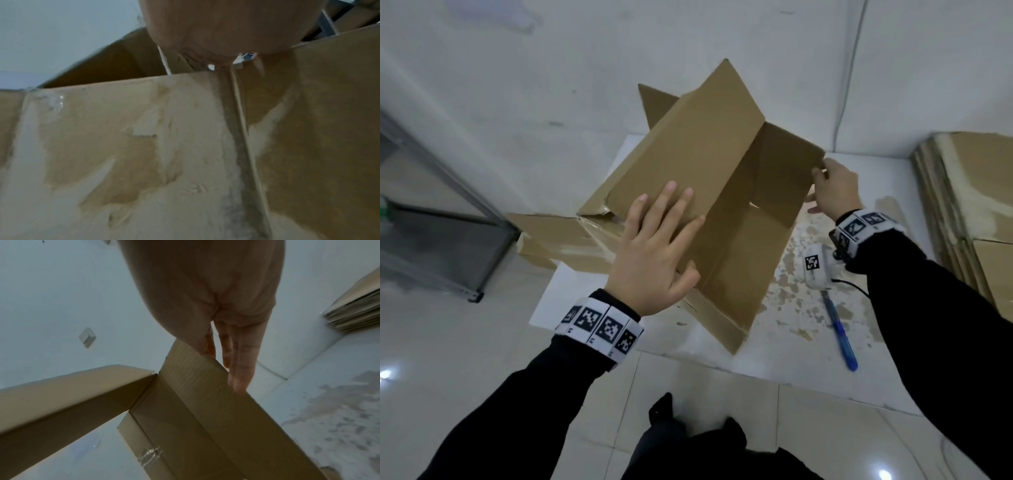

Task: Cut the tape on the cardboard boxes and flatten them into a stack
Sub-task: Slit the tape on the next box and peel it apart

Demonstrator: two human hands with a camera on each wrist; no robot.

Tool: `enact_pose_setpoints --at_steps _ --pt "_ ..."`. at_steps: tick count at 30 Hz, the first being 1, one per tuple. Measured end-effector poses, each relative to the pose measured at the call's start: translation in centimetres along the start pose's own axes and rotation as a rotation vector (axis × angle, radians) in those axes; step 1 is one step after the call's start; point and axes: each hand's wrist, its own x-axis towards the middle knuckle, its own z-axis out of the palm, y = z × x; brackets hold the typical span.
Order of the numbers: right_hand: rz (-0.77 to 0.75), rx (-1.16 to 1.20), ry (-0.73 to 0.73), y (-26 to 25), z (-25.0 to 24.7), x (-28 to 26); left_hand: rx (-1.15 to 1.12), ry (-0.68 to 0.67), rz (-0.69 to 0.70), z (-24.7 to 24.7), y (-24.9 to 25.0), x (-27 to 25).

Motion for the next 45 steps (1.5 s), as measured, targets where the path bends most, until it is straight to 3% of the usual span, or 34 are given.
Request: enact_pose_setpoints --at_steps 4,7,9,11,15,20,24,27,29,31,33,37,41,45 --pt "-0.045 0.16 0.008 -0.6 0.4 -4.3 0.001 0.006 0.008 1.4 0.1 2.7" --pt "-0.014 0.55 -0.181 -0.7 1.3 -13.3 -0.008 -0.056 -0.001 3.3 0.2 6.0" --pt "0.001 0.671 -0.342 -0.9 3.1 -17.8 -0.008 -0.145 -0.002 4.7 0.3 8.6" --pt "0.075 0.695 -0.318 -1.0 5.9 -19.0 -0.027 -0.259 0.028 6.3 0.2 10.7" --pt "0.323 0.622 -0.012 1.0 9.1 -15.9 -0.05 -0.401 0.179 11.2 -1.1 12.8" --pt "0.466 0.408 -0.012 5.5 8.9 -14.1 0.095 -0.624 0.448 16.4 -0.9 11.7" --pt "0.547 0.088 -0.022 7.2 9.4 -13.0 -0.029 -0.693 0.459 19.5 -0.9 8.3" --pt "0.424 -0.35 0.078 6.0 11.1 -13.0 -0.218 -0.727 0.377 20.3 -1.3 5.5" --pt "0.283 -0.518 -0.106 4.3 13.6 -13.1 -0.38 -0.875 0.271 20.3 -1.4 3.9" --pt "0.137 -0.512 -0.372 2.5 16.9 -13.3 -0.422 -0.945 0.192 20.6 -2.3 2.3" --pt "0.055 -0.51 -0.48 2.1 19.3 -13.9 -0.397 -0.929 0.171 21.1 -4.1 0.8" --pt "0.21 -0.538 -0.361 5.4 17.8 -14.9 -0.511 -0.904 0.0 21.6 -9.7 -1.4" --pt "0.252 -0.61 -0.3 6.3 15.4 -15.6 -0.557 -0.862 -0.017 20.9 -12.3 -2.5" --pt "0.239 -0.431 -0.056 3.2 16.2 -10.6 -0.679 -0.566 -0.18 19.9 -12.2 3.3"
